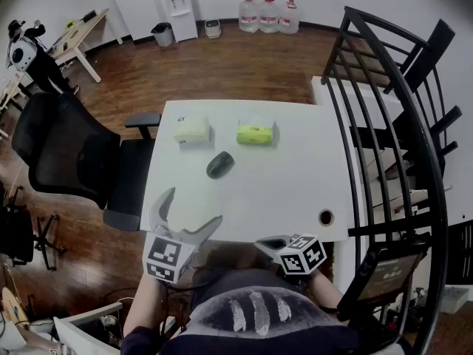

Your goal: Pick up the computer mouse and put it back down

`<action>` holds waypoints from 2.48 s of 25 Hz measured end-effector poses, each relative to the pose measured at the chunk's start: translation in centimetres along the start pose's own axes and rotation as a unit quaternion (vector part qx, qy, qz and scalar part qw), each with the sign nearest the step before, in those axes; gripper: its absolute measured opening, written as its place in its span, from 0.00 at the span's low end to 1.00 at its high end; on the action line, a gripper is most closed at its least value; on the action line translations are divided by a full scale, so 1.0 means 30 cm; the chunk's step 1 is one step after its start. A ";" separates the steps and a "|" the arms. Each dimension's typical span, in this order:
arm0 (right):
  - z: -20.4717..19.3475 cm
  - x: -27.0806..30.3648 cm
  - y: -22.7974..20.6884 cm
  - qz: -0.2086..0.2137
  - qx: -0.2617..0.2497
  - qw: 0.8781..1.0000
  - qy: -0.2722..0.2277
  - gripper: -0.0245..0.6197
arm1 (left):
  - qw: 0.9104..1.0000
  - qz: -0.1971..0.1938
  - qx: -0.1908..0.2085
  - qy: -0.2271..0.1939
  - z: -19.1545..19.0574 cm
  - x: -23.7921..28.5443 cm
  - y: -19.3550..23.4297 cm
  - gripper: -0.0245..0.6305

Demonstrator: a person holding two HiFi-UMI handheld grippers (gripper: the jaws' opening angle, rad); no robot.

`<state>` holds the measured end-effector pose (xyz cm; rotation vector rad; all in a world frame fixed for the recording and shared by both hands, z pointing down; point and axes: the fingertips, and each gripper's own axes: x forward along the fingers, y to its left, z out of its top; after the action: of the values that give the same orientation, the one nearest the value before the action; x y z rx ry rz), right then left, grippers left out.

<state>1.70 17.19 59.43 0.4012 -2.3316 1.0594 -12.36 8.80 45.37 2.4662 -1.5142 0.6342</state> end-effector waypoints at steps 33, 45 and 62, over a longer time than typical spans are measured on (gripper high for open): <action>0.392 0.119 -0.344 -0.041 0.053 0.998 0.017 0.04 | 0.914 -0.091 0.040 0.393 -0.599 0.954 0.270 0.78; 0.394 0.110 -0.374 -0.032 0.055 0.998 0.022 0.04 | 0.900 -0.116 0.002 0.421 -0.610 0.941 0.240 0.70; 0.385 0.101 -0.371 -0.037 0.047 0.998 0.028 0.04 | 0.906 -0.123 0.009 0.405 -0.600 0.935 0.251 0.51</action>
<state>0.40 1.06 61.61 0.4830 -2.2079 1.1322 -12.77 -10.74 73.40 1.9265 -0.8489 1.3829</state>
